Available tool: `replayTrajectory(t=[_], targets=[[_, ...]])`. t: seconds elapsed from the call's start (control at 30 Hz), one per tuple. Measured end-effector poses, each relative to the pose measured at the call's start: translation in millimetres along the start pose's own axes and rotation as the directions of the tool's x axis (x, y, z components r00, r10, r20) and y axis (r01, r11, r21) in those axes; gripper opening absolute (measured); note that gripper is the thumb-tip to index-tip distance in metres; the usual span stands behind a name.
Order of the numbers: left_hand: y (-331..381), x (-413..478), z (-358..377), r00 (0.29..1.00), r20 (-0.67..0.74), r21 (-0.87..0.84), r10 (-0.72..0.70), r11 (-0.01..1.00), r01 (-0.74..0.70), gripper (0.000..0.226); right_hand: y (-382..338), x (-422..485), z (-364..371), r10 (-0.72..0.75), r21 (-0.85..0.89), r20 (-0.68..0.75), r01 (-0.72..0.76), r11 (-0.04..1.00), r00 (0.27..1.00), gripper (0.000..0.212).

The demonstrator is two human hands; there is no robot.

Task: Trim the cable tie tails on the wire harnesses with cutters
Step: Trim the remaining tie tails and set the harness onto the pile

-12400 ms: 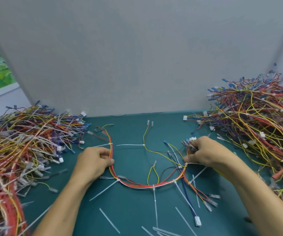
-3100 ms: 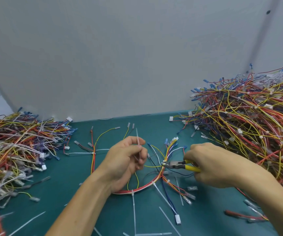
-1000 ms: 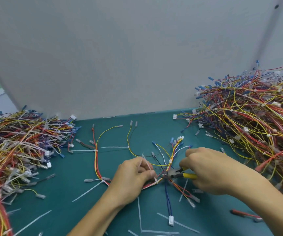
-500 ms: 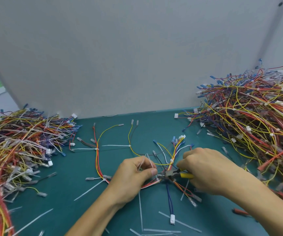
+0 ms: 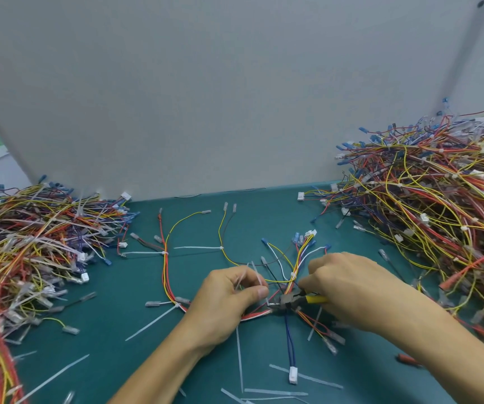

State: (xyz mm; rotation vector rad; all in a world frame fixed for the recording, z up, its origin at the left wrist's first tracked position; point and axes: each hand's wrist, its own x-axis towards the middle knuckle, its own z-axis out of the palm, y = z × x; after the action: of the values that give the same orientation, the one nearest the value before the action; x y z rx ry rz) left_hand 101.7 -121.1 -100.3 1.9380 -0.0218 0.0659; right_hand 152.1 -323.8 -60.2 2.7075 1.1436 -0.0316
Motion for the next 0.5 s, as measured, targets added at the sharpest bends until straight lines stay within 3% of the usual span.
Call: replayTrajectory(t=[0.5], targets=[[-2.7,0.6,-0.2,1.0,0.011,-0.016,-0.003,1.0,0.003,0.021,-2.0,-0.2,0.2,0.046,0.006,0.061,-0.046,0.999,0.997,0.009]])
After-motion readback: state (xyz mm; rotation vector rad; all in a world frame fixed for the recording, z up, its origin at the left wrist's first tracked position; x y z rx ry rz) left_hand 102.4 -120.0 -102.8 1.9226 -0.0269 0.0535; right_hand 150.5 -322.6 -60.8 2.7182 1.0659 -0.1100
